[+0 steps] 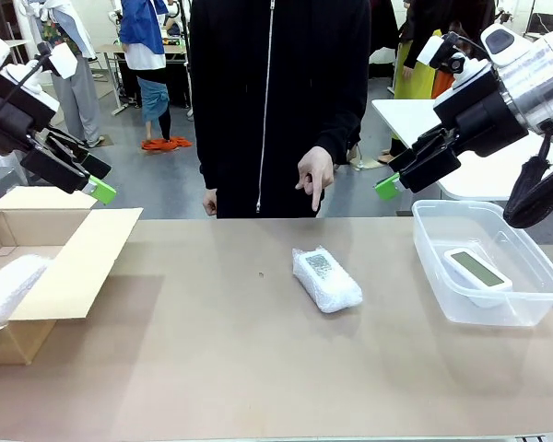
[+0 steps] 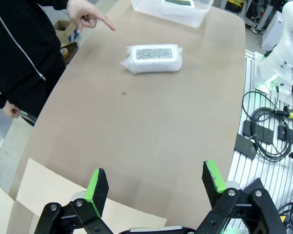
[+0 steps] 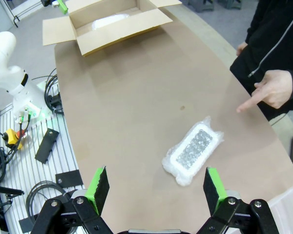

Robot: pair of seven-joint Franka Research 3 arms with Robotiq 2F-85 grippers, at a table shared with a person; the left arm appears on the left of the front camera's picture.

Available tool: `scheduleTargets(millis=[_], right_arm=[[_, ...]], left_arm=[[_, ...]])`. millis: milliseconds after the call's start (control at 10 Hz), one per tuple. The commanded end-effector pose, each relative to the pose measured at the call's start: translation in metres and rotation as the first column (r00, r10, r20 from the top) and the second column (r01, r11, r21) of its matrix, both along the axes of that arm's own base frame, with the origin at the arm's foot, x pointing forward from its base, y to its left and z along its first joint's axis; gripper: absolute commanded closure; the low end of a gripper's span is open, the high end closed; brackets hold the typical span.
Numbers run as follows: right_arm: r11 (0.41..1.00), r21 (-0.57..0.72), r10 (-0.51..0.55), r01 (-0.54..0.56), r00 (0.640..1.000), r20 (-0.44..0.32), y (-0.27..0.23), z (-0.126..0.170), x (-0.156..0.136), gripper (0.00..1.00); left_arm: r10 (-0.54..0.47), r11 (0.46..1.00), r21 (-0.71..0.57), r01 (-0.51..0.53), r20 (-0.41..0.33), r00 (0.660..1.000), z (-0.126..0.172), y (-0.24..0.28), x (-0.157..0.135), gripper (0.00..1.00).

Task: Separate and place wrapped and unwrapped clocks.
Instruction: Pick up the Digital clock indicated by the person.

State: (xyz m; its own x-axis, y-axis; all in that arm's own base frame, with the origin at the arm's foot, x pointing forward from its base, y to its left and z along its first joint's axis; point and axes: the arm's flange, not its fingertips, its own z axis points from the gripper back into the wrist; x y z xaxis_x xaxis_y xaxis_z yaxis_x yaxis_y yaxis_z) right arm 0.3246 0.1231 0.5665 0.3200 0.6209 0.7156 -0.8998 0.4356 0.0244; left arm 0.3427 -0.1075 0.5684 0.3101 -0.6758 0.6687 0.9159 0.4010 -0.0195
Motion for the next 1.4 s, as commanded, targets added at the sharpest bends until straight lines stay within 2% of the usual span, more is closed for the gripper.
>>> scheduleTargets(millis=[0,100,200,300,500,600,700,800,900,1000,1100,1200,1300], right_arm=[[1.0,0.016,0.009,-0.009,1.0,-0.004,0.0,-0.001,0.001,0.0],[1.0,0.016,0.009,-0.009,1.0,-0.004,0.0,-0.001,0.001,0.0],[1.0,0.016,0.009,-0.009,1.0,-0.004,0.0,-0.001,0.001,0.0],[1.0,0.016,0.009,-0.009,1.0,-0.004,0.0,-0.001,0.001,0.0],[1.0,0.016,0.009,-0.009,1.0,-0.004,0.0,-0.001,0.001,0.0],[1.0,0.016,0.009,-0.009,1.0,-0.004,0.0,-0.001,0.001,0.0],[1.0,0.016,0.009,-0.009,1.0,-0.004,0.0,-0.001,0.001,0.0],[1.0,0.016,0.009,-0.009,1.0,-0.004,0.0,-0.001,0.001,0.0],[1.0,0.016,0.009,-0.009,1.0,-0.004,0.0,-0.001,0.001,0.0],[1.0,0.016,0.009,-0.009,1.0,-0.004,0.0,-0.001,0.001,0.0],[1.0,0.016,0.009,-0.009,1.0,-0.004,0.0,-0.001,0.001,0.0],[1.0,0.016,0.009,-0.009,1.0,-0.004,0.0,-0.001,0.001,0.0],[1.0,0.016,0.009,-0.009,1.0,-0.004,0.0,-0.001,0.001,0.0]], left_arm=[[0.004,1.0,-0.001,-0.004,0.006,1.0,-0.002,0.0,0.0,0.0],[0.0,1.0,0.0,0.0,0.0,1.0,0.0,0.0,0.0,0.0],[-0.004,0.997,0.072,0.005,-0.01,1.0,0.011,-0.052,0.007,0.0],[-0.011,0.993,0.116,0.022,-0.089,0.996,0.013,-0.102,0.019,0.0],[-0.001,0.987,0.159,0.03,-0.184,0.983,0.0,-0.181,0.035,0.0],[0.095,0.989,0.134,-0.058,-0.291,0.952,-0.013,-0.212,0.037,0.0],[0.21,0.976,0.144,-0.165,-0.396,0.894,-0.039,-0.24,0.043,0.0],[0.323,0.946,0.167,-0.277,-0.482,0.814,-0.065,-0.259,0.045,0.0],[0.39,0.92,0.175,-0.351,-0.495,0.777,-0.089,-0.269,0.047,0.0],[0.439,0.898,0.183,-0.401,-0.458,0.773,-0.105,-0.275,0.046,0.0],[0.5,0.861,0.138,-0.49,-0.411,0.762,-0.114,-0.274,0.048,0.0],[0.539,0.828,0.054,-0.558,-0.347,0.768,-0.104,-0.261,0.05,0.0],[0.431,0.899,0.16,-0.407,-0.488,0.759,-0.114,-0.273,0.054,0.0]])
